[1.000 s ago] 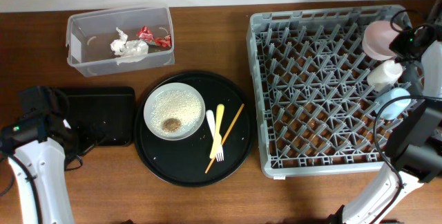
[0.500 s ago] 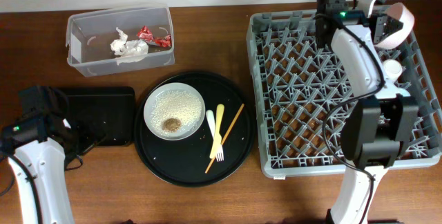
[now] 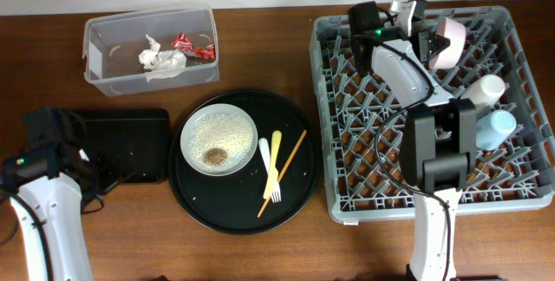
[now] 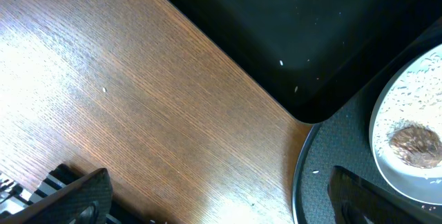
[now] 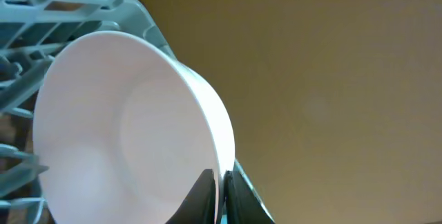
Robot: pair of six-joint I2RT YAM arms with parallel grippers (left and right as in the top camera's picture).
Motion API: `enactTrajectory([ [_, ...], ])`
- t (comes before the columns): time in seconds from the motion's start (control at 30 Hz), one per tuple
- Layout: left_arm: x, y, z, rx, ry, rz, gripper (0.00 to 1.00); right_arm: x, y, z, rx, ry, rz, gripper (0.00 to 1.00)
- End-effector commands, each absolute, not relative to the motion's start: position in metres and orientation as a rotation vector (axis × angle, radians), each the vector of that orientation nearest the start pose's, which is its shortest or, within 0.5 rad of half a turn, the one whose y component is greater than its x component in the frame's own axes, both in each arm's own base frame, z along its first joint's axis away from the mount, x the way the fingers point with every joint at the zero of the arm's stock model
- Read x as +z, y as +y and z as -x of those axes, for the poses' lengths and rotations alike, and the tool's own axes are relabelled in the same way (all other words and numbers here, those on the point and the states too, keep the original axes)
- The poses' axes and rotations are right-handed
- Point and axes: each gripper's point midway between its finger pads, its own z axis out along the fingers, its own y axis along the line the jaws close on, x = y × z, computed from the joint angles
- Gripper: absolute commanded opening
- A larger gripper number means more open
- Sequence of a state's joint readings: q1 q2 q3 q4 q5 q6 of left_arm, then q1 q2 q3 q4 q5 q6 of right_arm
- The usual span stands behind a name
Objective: Sort waste into correct bins and load items into the dishwasher rack
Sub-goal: 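Carry the pink bowl to the rack's back right and set it down, then grasp the rice plate rim with the left gripper and lift it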
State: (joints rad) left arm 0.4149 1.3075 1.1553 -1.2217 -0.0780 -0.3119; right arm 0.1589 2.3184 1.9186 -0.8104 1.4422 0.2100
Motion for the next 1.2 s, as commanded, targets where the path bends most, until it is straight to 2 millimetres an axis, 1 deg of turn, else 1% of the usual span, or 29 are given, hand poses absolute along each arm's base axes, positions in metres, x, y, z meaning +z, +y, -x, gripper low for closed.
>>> enactTrajectory([
  [0.0, 0.149, 0.112, -0.223, 0.112, 2.744, 1.084, 0.99, 0.152, -0.078, -0.512, -1.574, 2.086, -0.330, 0.11],
  [0.07, 0.149, 0.112, -0.223, 0.112, 2.743, 1.084, 0.99, 0.148, -0.056, -0.518, -1.511, 2.095, -0.295, 0.17],
  [0.1, 0.149, 0.112, -0.223, 0.112, 2.742, 1.088, 0.99, 0.140, -0.043, -0.521, -1.442, 2.136, -0.266, 0.31],
  [0.13, 0.149, 0.112, -0.223, 0.112, 2.742, 1.088, 0.99, 0.131, -0.034, -0.524, -1.378, 2.179, -0.241, 0.55],
  [0.17, 0.149, 0.112, -0.223, 0.112, 2.741, 1.089, 0.99, 0.130, -0.033, -0.524, -1.370, 2.185, -0.241, 0.72],
  [0.2, 0.149, 0.112, -0.223, 0.112, 2.741, 1.089, 0.99, 0.132, -0.034, -0.523, -1.384, 2.181, -0.238, 0.87],
  [0.23, 0.149, 0.112, -0.223, 0.111, 2.742, 1.088, 1.00, 0.137, -0.036, -0.521, -1.404, 2.173, -0.237, 0.92],
  [0.27, 0.149, 0.112, -0.223, 0.112, 2.741, 1.089, 0.99, 0.145, -0.036, -0.520, -1.396, 2.167, -0.245, 0.93],
  [0.3, 0.149, 0.112, -0.223, 0.112, 2.742, 1.088, 0.99, 0.160, -0.034, -0.520, -1.332, 2.168, -0.267, 0.95],
  [0.33, 0.149, 0.112, -0.223, 0.112, 2.742, 1.088, 1.00, 0.179, -0.028, -0.517, -1.208, 2.201, -0.279, 0.95],
  [0.4, 0.149, 0.112, -0.223, 0.112, 2.742, 1.089, 0.99, 0.206, -0.019, -0.507, -1.004, 2.267, -0.282, 0.96],
  [0.43, 0.149, 0.112, -0.223, 0.112, 2.742, 1.088, 0.99, 0.225, -0.013, -0.491, -0.754, 2.342, -0.340, 0.96],
  [0.5, 0.149, 0.113, -0.225, 0.111, 2.736, 1.086, 0.99, 0.244, -0.013, -0.460, -0.244, 2.494, -0.419, 0.98],
  [0.57, 0.150, 0.109, -0.230, 0.092, 2.732, 1.061, 0.99, 0.238, -0.025, -0.427, 0.047, 2.638, -0.483, 0.99],
  [0.6, 0.150, 0.100, -0.237, 0.063, 2.740, 1.011, 0.99, 0.231, -0.030, -0.412, 0.097, 2.707, -0.479, 0.99],
  [0.63, 0.151, 0.088, -0.246, 0.050, 2.747, 0.933, 0.99, 0.223, -0.041, -0.391, 0.080, 2.792, -0.499, 0.98],
  [0.67, 0.154, 0.059, -0.267, 0.021, 2.755, 0.730, 0.99, 0.219, -0.041, -0.376, 0.064, 2.863, -0.444, 0.98],
  [0.73, 0.161, 0.005, -0.295, -0.026, 2.743, 0.386, 0.99, 0.215, -0.039, -0.359, 0.063, 2.938, -0.436, 0.99],
  [0.77, 0.164, -0.040, -0.313, -0.054, 2.743, 0.139, 0.99, 0.214, -0.036, -0.351, 0.073, 2.970, -0.441, 0.98],
  [0.8, 0.163, -0.062, -0.321, -0.058, 2.752, 0.007, 0.99, 0.214, -0.036, -0.349, 0.073, 2.978, -0.442, 0.98],
  [0.83, 0.151, -0.109, -0.337, -0.051, 2.778, -0.300, 0.99, 0.214, -0.036, -0.348, 0.073, 2.981, -0.442, 0.98],
  [0.87, 0.142, -0.129, -0.344, -0.036, 2.783, -0.440, 0.99, 0.214, -0.036, -0.348, 0.073, 2.981, -0.442, 0.98],
  [0.9, 0.125, -0.144, -0.348, 0.015, 2.805, -0.538, 0.99, 0.214, -0.036, -0.348, 0.073, 2.981, -0.442, 0.98],
  [1.0, 0.071, -0.179, -0.339, 0.055, 2.879, -0.745, 0.99, 0.214, -0.036, -0.348, 0.073, 2.981, -0.443, 0.98],
  [1.03, 0.062, -0.181, -0.336, 0.066, 2.899, -0.770, 0.99, 0.214, -0.036, -0.348, 0.073, 2.981, -0.442, 0.98],
  [1.07, 0.053, -0.177, -0.335, 0.110, 2.922, -0.779, 0.98, 0.214, -0.036, -0.348, 0.073, 2.981, -0.442, 0.98],
  [1.1, 0.049, -0.170, -0.336, 0.174, 2.925, -0.779, 0.92, 0.214, -0.036, -0.348, 0.073, 2.981, -0.442, 0.98],
  [1.13, 0.047, -0.164, -0.335, 0.223, 2.933, -0.782, 0.89, 0.214, -0.036, -0.348, 0.073, 2.982, -0.443, 0.98],
  [1.17, 0.043, -0.163, -0.332, 0.228, 2.951, -0.789, 0.82, 0.214, -0.036, -0.348, 0.073, 2.982, -0.443, 0.98],
])
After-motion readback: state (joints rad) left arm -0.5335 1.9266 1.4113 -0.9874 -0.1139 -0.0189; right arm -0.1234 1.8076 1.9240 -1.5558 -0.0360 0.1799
